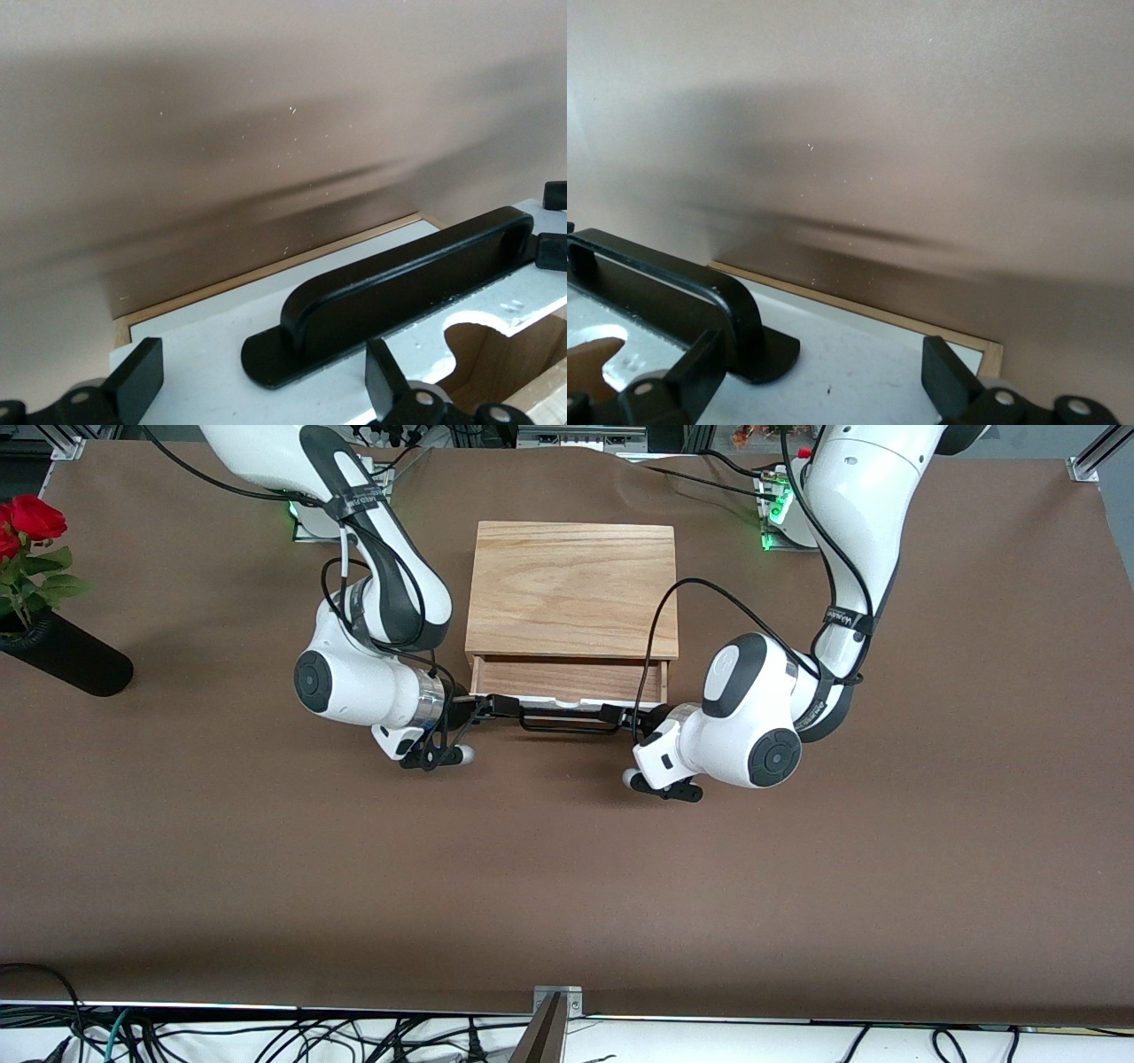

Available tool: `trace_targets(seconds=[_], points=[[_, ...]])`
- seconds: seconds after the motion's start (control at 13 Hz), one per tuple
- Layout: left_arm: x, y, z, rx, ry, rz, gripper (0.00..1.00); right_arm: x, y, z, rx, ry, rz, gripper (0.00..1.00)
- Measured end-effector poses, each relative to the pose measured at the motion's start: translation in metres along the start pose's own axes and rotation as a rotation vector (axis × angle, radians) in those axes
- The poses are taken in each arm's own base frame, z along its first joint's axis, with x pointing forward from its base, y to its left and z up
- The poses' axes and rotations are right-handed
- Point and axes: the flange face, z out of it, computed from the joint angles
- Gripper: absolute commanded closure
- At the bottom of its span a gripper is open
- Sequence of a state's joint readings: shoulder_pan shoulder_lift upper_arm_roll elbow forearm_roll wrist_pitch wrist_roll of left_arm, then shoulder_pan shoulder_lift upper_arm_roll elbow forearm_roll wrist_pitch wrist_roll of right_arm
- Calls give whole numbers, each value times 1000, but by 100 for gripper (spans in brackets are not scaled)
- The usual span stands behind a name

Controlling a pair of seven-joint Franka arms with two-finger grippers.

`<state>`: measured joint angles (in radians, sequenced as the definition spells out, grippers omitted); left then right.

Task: Close drawer with both arms simultaneously
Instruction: 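Push the drawer front into the box with both grippers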

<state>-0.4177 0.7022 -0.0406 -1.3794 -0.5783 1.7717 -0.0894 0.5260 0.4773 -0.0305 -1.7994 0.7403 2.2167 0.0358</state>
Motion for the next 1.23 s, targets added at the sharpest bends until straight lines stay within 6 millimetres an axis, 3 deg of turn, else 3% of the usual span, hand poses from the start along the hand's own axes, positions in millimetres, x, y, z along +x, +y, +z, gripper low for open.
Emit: trace_targets(seconds=[0.85, 1.0, 1.23], points=[[-22, -7, 15, 16, -204, -10, 0, -42, 0, 15, 2, -68, 6, 0], [-26, -8, 17, 18, -237, -11, 0, -56, 0, 24, -5, -105, 2, 0], [-28, -9, 19, 19, -252, -11, 0, -61, -2, 24, -5, -100, -2, 0]])
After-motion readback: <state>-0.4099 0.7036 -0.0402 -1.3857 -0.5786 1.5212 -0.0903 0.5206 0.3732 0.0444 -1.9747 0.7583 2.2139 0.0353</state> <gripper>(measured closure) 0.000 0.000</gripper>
